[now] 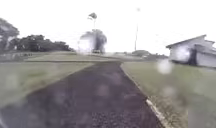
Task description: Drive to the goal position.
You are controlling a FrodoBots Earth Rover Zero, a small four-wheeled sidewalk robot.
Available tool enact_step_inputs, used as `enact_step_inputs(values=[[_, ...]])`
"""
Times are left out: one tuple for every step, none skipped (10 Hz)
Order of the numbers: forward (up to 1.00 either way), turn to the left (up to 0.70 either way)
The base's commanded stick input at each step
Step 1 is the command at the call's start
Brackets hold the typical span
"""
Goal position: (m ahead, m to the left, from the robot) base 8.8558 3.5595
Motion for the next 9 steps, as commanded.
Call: enact_step_inputs(values=[[1.0,0.0],[1.0,0.0],[1.0,0.0],[1.0,0.0],[1.0,0.0],[1.0,0.0],[1.0,0.0],[1.0,0.0],[1.0,0.0]])
